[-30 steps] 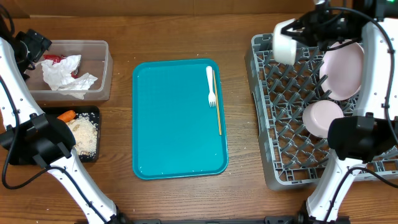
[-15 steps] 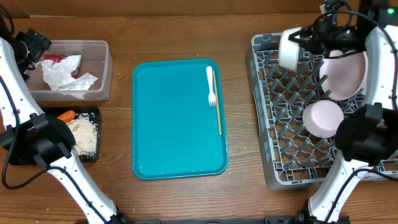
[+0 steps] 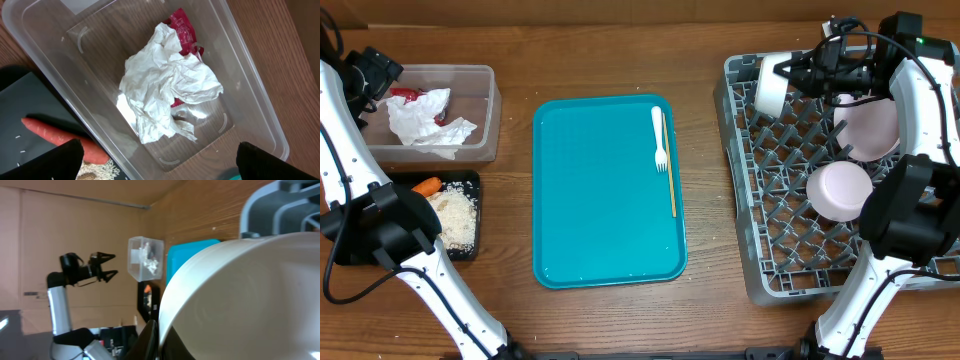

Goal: Sort waste into correct bins and load items into the dishwasher rack
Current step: 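Lower the white bowl into the rack's upper left slots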

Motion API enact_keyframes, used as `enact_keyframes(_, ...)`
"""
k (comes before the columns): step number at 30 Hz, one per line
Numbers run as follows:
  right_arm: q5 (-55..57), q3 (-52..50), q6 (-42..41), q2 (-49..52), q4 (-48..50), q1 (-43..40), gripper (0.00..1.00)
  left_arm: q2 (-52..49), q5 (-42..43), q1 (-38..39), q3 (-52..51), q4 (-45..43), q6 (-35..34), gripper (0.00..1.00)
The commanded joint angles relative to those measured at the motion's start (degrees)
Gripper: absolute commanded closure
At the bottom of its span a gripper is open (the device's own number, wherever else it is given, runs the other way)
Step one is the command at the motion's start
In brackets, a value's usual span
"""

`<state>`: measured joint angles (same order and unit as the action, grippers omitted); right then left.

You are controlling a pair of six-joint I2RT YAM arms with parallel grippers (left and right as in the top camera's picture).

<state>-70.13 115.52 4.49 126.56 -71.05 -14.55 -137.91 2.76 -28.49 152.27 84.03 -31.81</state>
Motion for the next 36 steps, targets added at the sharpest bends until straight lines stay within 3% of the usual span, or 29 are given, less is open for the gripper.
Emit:
enact_keyframes(1, 3.2, -0.1, 0.2, -2.3, 0.4, 0.0, 0.92, 0.3, -0.4, 0.2, -0.3, -0.1, 0.3, 0.0)
enact_keyframes(15, 6.6, -0.1, -0.3, -2.3, 1.6, -0.1, 0.89, 0.3, -0.4, 0.2, -0.3, -0.1, 0.3, 0.0)
enact_keyframes(19, 13.7, -0.1, -6.8, -2.3, 3.3, -0.1, 0.84, 0.3, -0.4, 0.2, -0.3, -0.1, 0.3, 0.0)
enact_keyframes(31, 15.5, 4.1, -10.5, -2.7, -1.0, -1.5, 0.83, 0.3, -0.4, 0.2, -0.3, -0.1, 0.3, 0.0)
enact_keyframes(34, 20.6, 7.6, -10.5, -3.9, -3.9, -0.7, 0.83, 0.3, -0.4, 0.2, -0.3, -0.1, 0.3, 0.0)
enact_keyframes(36, 30.7, 10.5, -10.5, -5.4, -7.0, 1.9, 0.74, 0.3, -0.4, 0.2, -0.3, -0.1, 0.3, 0.0)
